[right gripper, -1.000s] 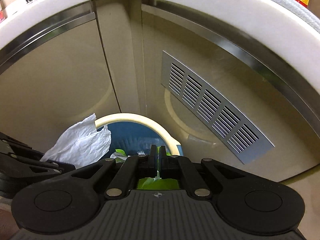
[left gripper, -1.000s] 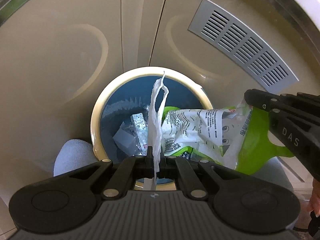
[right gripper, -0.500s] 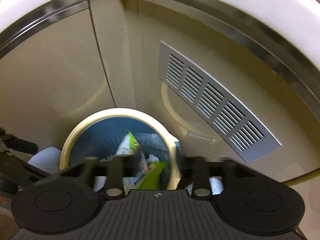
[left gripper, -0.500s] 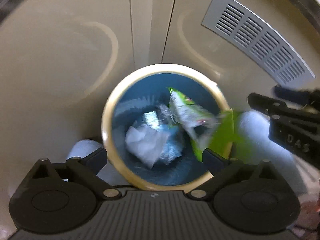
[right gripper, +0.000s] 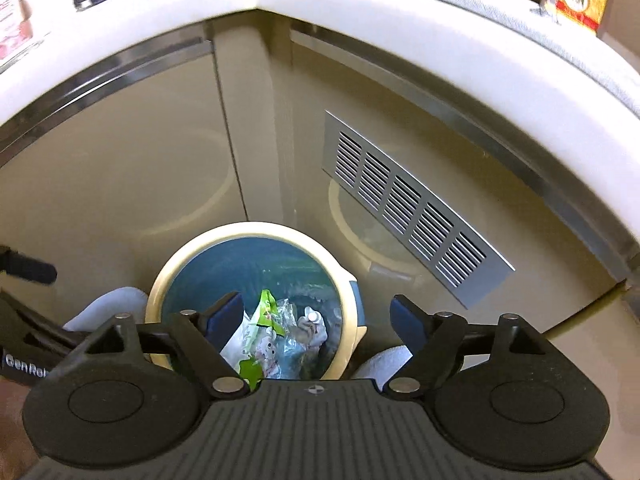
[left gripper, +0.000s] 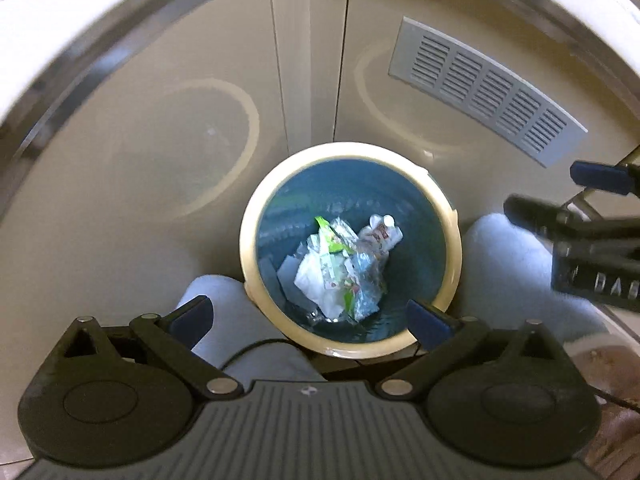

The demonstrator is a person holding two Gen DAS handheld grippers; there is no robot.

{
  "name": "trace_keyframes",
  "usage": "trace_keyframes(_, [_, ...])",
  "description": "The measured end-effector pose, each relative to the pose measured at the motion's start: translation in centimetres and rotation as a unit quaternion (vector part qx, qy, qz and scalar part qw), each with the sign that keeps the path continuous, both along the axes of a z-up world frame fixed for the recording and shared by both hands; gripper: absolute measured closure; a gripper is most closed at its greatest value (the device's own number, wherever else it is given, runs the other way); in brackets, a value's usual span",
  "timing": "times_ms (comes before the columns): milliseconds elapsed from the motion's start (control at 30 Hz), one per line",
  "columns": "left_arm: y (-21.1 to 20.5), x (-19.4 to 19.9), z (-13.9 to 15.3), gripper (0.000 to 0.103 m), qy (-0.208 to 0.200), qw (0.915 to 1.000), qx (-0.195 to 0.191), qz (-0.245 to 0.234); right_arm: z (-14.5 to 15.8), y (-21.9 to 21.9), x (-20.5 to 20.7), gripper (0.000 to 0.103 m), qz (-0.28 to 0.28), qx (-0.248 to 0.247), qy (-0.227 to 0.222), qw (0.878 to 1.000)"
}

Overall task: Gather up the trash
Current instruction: 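Raise both open tools from the bin toward the grey mat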

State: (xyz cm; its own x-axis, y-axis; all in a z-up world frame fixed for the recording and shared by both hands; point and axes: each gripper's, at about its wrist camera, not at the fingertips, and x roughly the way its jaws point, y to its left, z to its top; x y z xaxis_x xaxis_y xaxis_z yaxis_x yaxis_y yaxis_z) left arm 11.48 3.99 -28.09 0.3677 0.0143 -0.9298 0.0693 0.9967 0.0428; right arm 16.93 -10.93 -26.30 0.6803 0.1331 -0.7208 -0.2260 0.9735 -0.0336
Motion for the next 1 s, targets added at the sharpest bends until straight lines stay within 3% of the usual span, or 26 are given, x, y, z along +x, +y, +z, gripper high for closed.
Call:
trace_keyframes(233, [-0.7,-0.9,1.4,0.001,-0.034,0.9992,0.015,-0.011,0.8,0.9,-2.1,0.019,0.027,-0.027,-0.028,0.999])
trace_keyframes(1000, [0.1,-3.1,6.6,0.001,-0.120,0.9924,0.022,0.012,4.3,-0.1,-5.0,0.013,0.018,-0.021,-0.114,0.993])
